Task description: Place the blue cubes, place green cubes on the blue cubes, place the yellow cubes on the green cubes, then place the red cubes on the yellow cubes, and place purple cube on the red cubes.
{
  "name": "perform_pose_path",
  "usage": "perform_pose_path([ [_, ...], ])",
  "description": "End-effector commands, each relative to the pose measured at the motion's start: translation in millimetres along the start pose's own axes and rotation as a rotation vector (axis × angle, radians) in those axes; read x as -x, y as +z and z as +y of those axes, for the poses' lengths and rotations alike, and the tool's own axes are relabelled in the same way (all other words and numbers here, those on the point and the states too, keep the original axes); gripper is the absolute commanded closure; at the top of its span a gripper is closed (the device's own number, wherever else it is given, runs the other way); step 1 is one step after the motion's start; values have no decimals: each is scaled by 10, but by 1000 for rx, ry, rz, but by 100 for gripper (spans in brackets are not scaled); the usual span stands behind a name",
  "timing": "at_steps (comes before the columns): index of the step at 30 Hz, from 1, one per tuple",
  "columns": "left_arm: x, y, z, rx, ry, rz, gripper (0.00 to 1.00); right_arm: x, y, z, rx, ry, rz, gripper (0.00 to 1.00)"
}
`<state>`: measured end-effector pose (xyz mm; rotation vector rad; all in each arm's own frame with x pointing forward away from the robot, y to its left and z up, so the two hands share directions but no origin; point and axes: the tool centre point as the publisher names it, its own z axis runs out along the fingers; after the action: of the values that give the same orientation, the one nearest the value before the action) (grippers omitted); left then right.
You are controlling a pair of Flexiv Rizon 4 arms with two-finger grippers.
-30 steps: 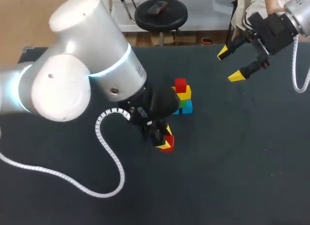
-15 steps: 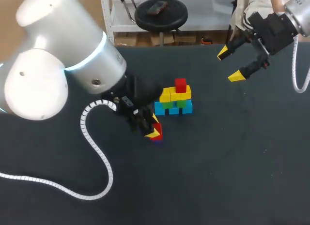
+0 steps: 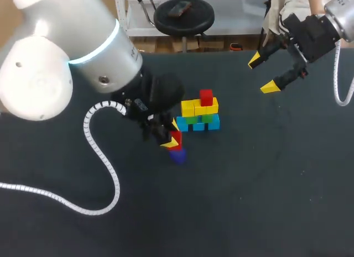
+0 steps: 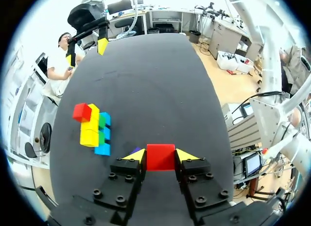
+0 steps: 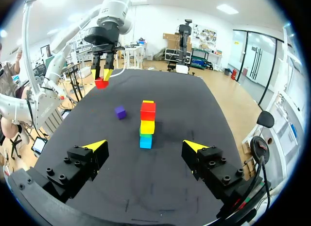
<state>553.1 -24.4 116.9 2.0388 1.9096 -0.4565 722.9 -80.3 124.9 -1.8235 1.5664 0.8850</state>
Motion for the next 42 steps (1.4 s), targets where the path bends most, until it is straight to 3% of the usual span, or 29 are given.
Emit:
perform_pose_path([
  [1,37,9,48,-10,0,16,100,3,-1,5,-1,1,1,0],
  [42,35,-43,73,0,-12,25,100,3,-1,5,-1,1,1,0],
])
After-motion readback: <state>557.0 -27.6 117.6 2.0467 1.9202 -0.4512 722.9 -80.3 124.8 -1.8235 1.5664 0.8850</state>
